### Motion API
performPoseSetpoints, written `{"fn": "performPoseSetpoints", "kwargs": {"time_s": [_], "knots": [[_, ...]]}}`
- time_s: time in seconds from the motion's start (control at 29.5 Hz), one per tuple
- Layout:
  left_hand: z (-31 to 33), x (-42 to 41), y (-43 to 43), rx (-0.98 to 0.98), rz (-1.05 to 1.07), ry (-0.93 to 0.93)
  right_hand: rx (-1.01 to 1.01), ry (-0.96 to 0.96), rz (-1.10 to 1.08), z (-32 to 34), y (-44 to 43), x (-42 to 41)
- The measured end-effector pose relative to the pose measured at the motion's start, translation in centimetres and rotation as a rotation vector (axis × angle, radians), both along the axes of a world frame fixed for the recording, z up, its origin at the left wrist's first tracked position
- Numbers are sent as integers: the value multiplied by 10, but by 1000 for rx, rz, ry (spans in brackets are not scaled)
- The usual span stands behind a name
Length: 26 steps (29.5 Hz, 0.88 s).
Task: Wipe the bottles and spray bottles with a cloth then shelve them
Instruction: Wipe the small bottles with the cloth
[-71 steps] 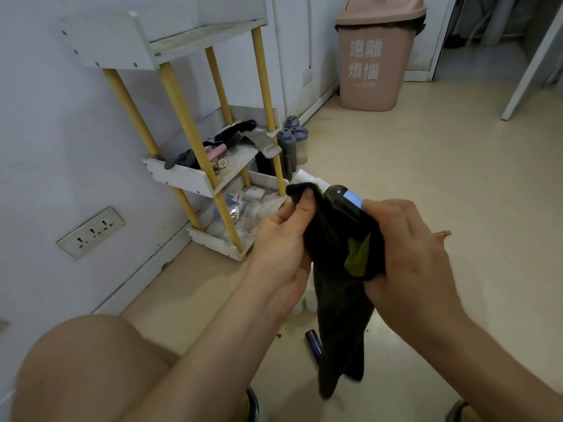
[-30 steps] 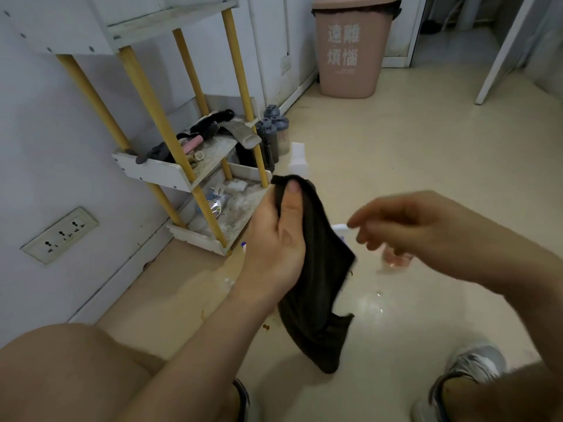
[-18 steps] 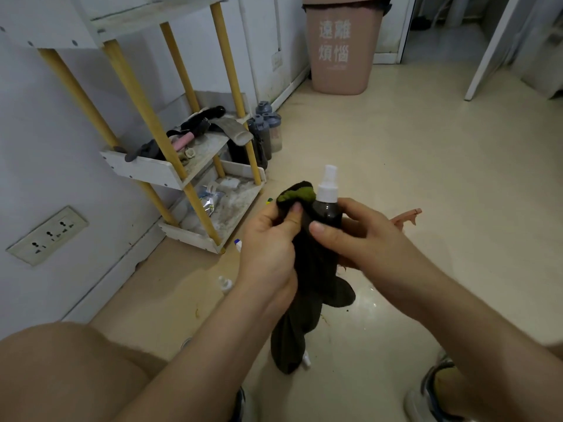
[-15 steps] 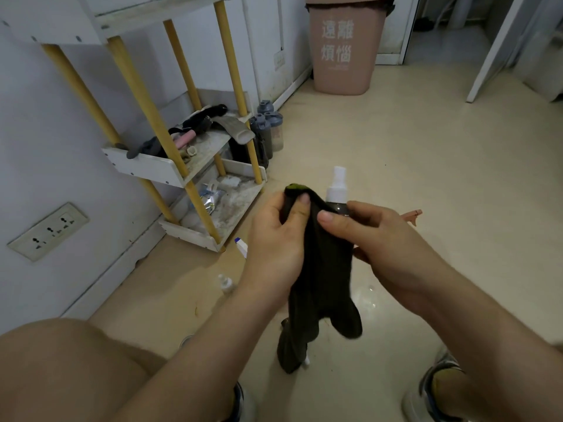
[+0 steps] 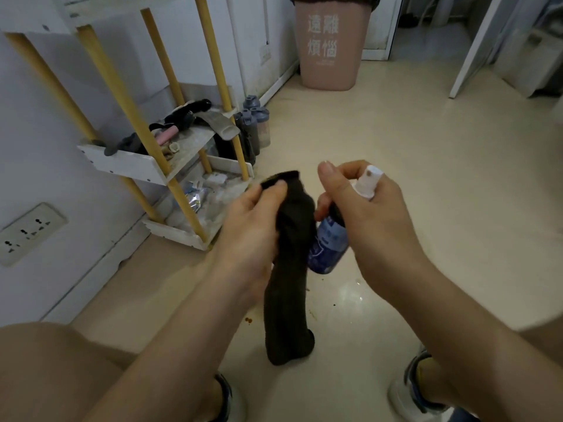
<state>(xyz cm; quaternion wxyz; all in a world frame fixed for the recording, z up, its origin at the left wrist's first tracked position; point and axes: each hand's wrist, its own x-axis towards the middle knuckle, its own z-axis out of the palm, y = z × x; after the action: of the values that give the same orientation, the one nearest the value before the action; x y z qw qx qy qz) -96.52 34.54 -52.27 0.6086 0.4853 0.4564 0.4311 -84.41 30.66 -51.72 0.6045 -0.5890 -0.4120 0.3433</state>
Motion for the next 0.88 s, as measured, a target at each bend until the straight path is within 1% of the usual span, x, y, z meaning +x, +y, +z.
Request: {"fn": "performPoseSetpoints", "kwargs": {"time_s": [0.07, 0.1, 0.14, 0.17, 0.24, 0.3, 0.34, 0.41, 0.47, 0.51, 0.54, 0.61, 0.64, 0.68, 0.78, 0.88], "knots": [[0, 8, -21, 277, -242, 113, -31, 257, -34, -3, 3, 4], [-3, 12, -25, 405, -332, 172, -34, 349, -36, -4, 4, 6], [-8, 13, -24, 485, -395, 238, -40, 419, -18, -6, 4, 9], [-13, 13, -19, 520, -423, 311, -48, 477, 16, -7, 3, 10], [-20, 10, -10, 518, -413, 434, -69, 560, 98, -10, 2, 11], [-21, 8, -8, 503, -416, 451, -89, 572, 194, -13, 2, 13], [-20, 7, -7, 484, -401, 410, -89, 530, 243, -13, 1, 14], [-14, 6, -5, 410, -322, 273, -38, 406, 330, -11, 1, 15], [-8, 3, -2, 308, -264, 152, 30, 378, 385, -10, 0, 16], [-6, 1, -1, 254, -260, 116, 43, 380, 410, -10, 0, 16], [-4, -2, 1, 203, -277, 88, 47, 335, 421, -12, 0, 16], [-2, -7, 3, 130, -340, 42, 71, 64, 420, -17, 0, 16], [-1, -8, 4, 113, -365, 31, 80, -56, 419, -17, 0, 15], [0, -8, 4, 98, -366, 19, 85, -121, 411, -15, -1, 14], [-1, -6, 3, 99, -239, -28, 110, -198, 372, -15, -1, 10], [3, -7, 6, 121, -70, -98, 77, -261, 400, -18, 2, 12]]}}
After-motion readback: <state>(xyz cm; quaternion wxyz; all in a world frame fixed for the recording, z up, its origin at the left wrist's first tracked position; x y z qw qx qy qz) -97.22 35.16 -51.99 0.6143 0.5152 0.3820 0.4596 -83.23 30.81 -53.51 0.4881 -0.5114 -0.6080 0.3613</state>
